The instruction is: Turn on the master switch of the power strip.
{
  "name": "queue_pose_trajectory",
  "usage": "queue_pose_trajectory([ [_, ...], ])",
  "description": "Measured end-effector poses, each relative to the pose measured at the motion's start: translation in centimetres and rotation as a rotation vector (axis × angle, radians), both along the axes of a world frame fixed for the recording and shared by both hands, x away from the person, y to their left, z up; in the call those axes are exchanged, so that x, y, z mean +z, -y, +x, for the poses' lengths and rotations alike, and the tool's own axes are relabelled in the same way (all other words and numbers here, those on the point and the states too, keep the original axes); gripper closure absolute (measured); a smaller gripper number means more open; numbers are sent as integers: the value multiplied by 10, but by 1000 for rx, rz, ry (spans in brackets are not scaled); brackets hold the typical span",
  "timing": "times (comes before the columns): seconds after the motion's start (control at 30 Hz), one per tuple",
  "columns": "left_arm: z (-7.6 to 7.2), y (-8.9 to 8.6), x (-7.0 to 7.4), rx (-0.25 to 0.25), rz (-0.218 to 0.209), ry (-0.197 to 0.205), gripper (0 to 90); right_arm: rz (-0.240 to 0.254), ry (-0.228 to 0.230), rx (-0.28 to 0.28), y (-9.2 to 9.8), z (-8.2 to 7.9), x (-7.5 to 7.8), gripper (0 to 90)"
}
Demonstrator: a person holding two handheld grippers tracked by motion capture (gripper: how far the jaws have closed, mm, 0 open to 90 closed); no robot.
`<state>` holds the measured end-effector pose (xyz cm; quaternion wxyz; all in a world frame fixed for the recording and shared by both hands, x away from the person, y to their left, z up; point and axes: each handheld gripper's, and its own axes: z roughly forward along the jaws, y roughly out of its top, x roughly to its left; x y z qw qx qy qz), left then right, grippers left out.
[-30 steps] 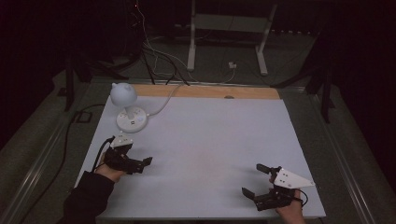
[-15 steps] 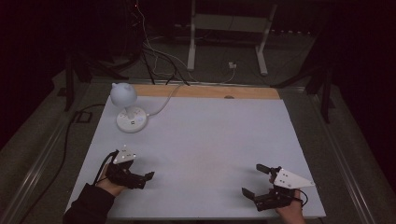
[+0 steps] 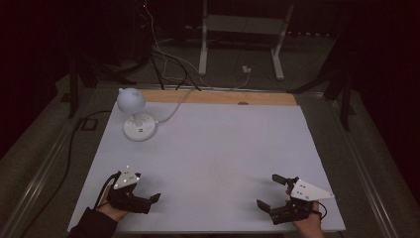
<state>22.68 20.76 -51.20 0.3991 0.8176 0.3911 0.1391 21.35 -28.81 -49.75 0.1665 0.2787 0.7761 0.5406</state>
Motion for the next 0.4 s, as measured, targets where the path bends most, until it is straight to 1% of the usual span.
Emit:
queue_pose_trajectory([
  [0.1, -6, -3, -3, 1, 3, 0, 2, -1, 0, 1, 0, 0, 0, 0],
  [0.17, -8, -5, -4, -4, 7, 9, 2, -2, 1, 1, 0, 0, 0, 0],
  [0.23, -8, -7, -6, -5, 5, 0, 2, -2, 2, -1, 0, 0, 0, 0],
  [0.4, -7, -8, -8, -15, -3, -2, 2, -4, 8, -1, 1, 0, 1, 0],
])
